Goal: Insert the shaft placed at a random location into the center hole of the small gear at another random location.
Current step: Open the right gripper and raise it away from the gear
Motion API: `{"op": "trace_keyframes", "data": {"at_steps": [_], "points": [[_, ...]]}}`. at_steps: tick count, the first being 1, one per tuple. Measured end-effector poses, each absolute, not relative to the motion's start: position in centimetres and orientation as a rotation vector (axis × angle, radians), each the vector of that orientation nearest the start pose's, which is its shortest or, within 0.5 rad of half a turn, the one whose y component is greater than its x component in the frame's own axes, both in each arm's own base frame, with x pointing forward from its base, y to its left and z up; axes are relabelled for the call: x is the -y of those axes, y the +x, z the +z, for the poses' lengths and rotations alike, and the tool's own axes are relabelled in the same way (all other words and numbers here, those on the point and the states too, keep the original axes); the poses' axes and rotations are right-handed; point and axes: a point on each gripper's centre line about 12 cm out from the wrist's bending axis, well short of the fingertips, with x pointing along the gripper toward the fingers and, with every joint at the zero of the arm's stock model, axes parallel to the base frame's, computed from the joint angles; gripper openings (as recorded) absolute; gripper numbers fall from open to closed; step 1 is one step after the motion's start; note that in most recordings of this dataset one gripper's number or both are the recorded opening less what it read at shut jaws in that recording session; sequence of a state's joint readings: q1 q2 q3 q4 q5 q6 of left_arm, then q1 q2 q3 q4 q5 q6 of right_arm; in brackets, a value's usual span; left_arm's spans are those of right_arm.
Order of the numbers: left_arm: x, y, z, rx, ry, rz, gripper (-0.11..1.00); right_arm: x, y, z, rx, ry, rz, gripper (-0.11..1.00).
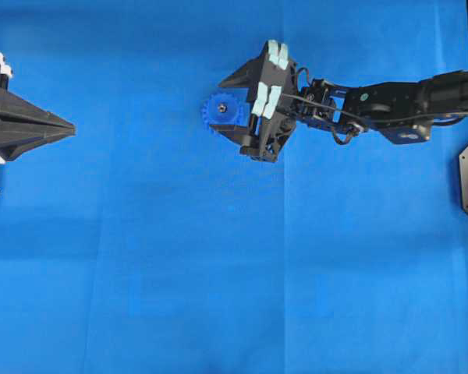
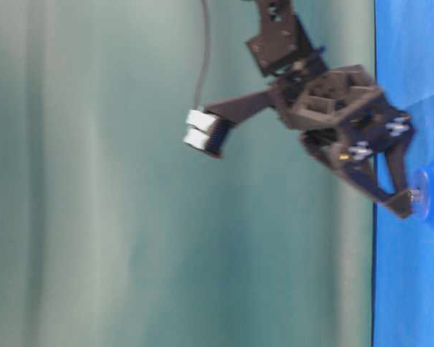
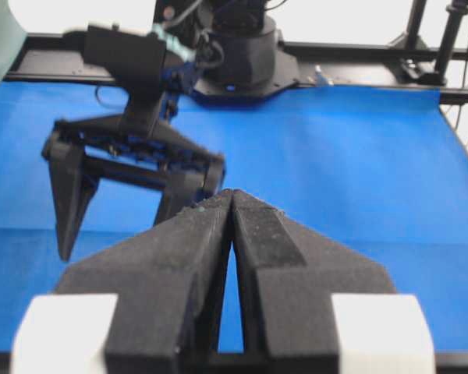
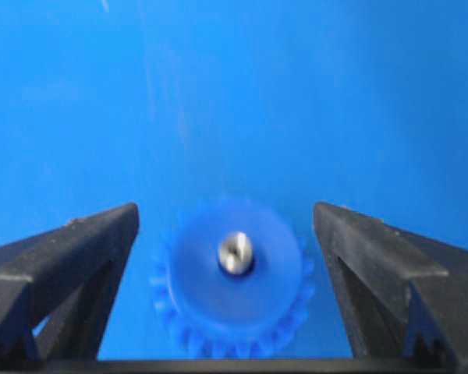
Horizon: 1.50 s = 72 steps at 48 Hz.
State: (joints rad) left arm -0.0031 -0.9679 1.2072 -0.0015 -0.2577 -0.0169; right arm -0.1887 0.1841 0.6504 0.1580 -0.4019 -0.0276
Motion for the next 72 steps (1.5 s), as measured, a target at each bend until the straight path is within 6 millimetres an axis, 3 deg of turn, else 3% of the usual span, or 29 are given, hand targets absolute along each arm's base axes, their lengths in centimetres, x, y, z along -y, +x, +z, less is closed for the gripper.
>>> {"op": "trace_keyframes", "data": {"at_steps": [23,39,72], "points": [[0.1,19.7,27.7,0.017,-0.02,-0.002,0.0,8.3,39.8,21.6,-0.314,0.14,-0.253,0.86],[0.1,19.4,27.9,0.028,-0.018,-0.003,0.0,8.1,39.0,21.1,-0.34,0.142,-0.252,0.86],[0.1,18.8,28.1,0.015,-0.018,-0.003,0.0,6.0,31.5,21.7,-0.326,0.148,-0.235,0.86]]}}
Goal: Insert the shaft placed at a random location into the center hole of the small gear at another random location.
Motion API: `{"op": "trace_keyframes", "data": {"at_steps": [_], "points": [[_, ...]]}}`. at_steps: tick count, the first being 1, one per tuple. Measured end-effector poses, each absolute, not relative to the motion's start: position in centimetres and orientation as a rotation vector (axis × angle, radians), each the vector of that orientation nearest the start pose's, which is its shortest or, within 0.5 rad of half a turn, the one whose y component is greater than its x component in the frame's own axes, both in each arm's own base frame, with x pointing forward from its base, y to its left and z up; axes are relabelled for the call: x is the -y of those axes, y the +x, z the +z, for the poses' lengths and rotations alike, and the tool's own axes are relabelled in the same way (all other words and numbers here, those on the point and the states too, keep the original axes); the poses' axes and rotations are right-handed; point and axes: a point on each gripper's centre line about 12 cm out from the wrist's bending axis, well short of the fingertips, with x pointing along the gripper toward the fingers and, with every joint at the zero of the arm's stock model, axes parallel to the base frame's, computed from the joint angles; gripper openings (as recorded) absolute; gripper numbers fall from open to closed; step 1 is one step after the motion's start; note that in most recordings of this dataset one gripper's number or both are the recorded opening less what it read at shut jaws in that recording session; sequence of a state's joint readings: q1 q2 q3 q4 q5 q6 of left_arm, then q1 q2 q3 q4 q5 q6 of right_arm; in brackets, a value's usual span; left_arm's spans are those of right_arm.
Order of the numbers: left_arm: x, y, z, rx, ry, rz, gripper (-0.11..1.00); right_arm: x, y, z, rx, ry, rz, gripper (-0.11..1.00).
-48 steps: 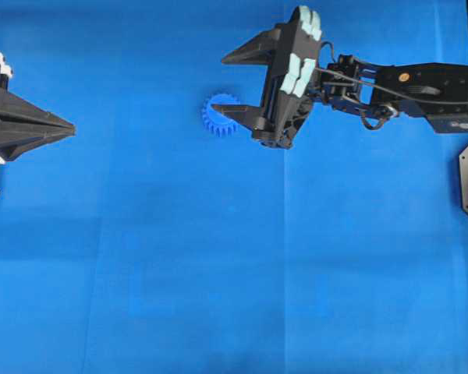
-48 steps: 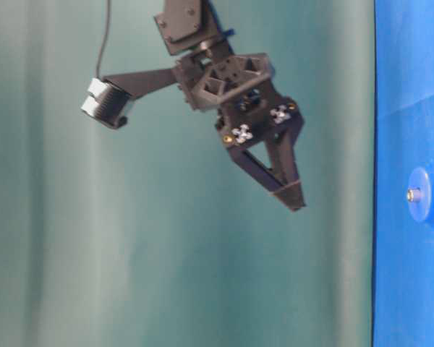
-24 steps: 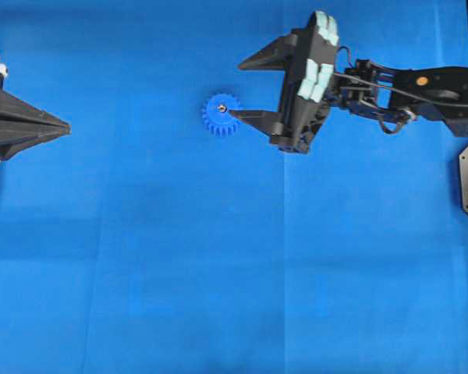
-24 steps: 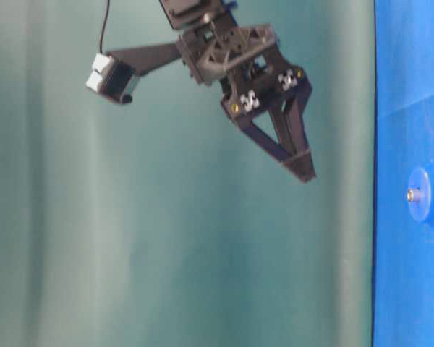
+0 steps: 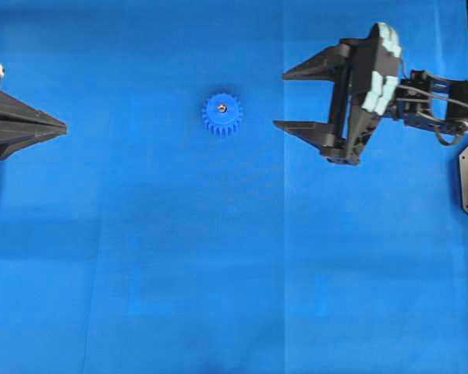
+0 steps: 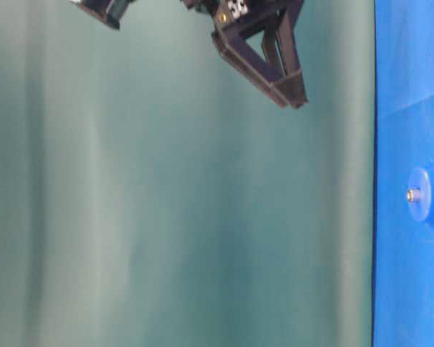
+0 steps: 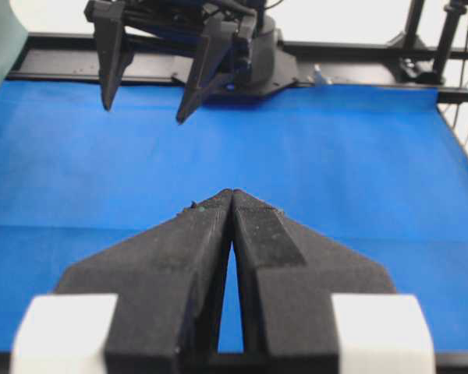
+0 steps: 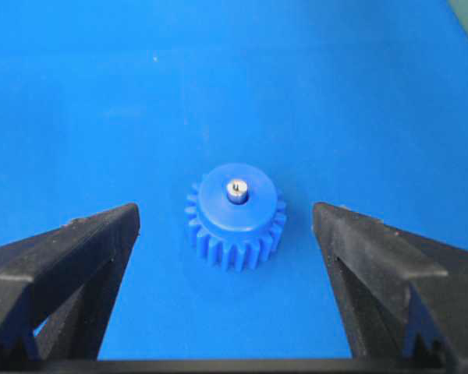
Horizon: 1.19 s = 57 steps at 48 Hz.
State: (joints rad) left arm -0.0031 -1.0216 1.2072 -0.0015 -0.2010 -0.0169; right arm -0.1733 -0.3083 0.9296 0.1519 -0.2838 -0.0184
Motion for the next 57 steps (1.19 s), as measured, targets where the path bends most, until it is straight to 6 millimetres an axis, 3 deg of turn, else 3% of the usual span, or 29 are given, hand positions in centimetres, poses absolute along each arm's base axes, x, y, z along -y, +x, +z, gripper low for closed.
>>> {"op": "trace_keyframes", "data": {"at_steps": [57], "points": [[0.05,18.8,28.14,0.018,-0.02,-0.003,0.0,5.87,31.15,21.72,-0.325,0.15,-0.233,0.86]]}}
